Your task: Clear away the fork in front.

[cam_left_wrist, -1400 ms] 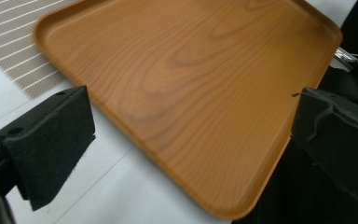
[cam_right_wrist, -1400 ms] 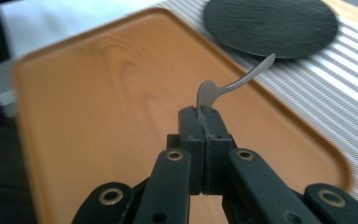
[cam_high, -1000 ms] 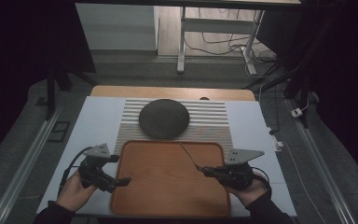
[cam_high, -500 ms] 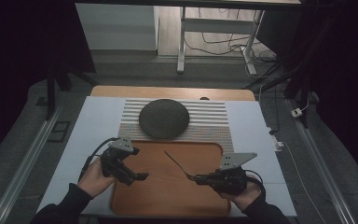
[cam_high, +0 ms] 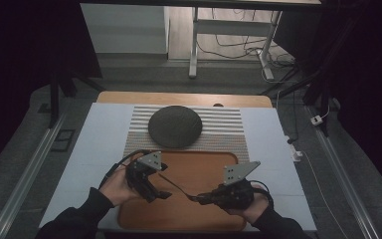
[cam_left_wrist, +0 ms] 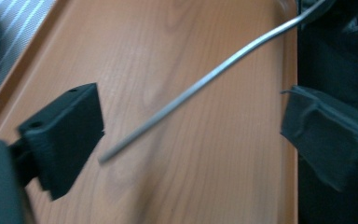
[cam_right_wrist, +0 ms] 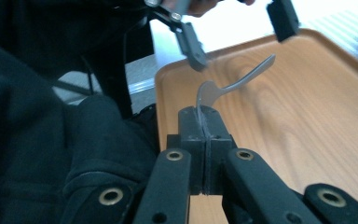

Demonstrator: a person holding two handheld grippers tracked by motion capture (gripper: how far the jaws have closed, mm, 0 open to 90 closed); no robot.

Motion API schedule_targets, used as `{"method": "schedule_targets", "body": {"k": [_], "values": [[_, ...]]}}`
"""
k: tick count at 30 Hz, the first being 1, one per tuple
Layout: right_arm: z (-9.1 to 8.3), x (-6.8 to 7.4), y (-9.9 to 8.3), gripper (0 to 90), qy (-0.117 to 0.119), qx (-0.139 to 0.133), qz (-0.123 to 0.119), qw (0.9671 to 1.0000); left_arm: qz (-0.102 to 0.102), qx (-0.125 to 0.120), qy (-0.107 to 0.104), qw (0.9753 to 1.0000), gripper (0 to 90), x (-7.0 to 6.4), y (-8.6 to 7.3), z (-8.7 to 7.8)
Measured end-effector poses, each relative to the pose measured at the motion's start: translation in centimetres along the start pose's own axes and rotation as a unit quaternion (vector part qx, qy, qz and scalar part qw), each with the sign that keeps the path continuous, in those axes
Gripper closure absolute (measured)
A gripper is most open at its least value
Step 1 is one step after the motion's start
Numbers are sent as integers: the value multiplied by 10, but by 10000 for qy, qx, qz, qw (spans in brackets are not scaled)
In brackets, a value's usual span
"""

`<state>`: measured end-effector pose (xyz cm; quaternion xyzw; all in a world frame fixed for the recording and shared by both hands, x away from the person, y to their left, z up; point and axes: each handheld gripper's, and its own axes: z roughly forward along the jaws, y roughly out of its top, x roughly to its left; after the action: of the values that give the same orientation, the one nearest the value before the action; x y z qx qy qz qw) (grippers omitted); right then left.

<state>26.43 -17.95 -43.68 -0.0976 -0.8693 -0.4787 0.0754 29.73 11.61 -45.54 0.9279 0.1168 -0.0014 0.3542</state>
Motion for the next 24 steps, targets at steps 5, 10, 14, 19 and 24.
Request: {"method": "schedule_targets", "body": {"k": [5, 10, 14, 19, 24], "values": [[3, -3, 1, 895, 252, 94, -87, 9996, 437, 240, 1, 9988, 287, -3, 4, 7], [3, -6, 2, 895, 488, 145, -131, 9986, 770, 397, -83, 9962, 480, -5, 6, 9], [3, -7, 2, 895, 546, 248, -187, 9980, 1037, 536, -234, 9929, 603, -8, 10, 10], [4, -7, 3, 895, 643, 350, -277, 9969, 1402, 788, -474, 9858, 744, -12, 15, 12], [6, -8, 3, 894, 823, 454, -262, 9952, 1813, 1003, -645, 9762, 796, -16, 16, 16]]}}
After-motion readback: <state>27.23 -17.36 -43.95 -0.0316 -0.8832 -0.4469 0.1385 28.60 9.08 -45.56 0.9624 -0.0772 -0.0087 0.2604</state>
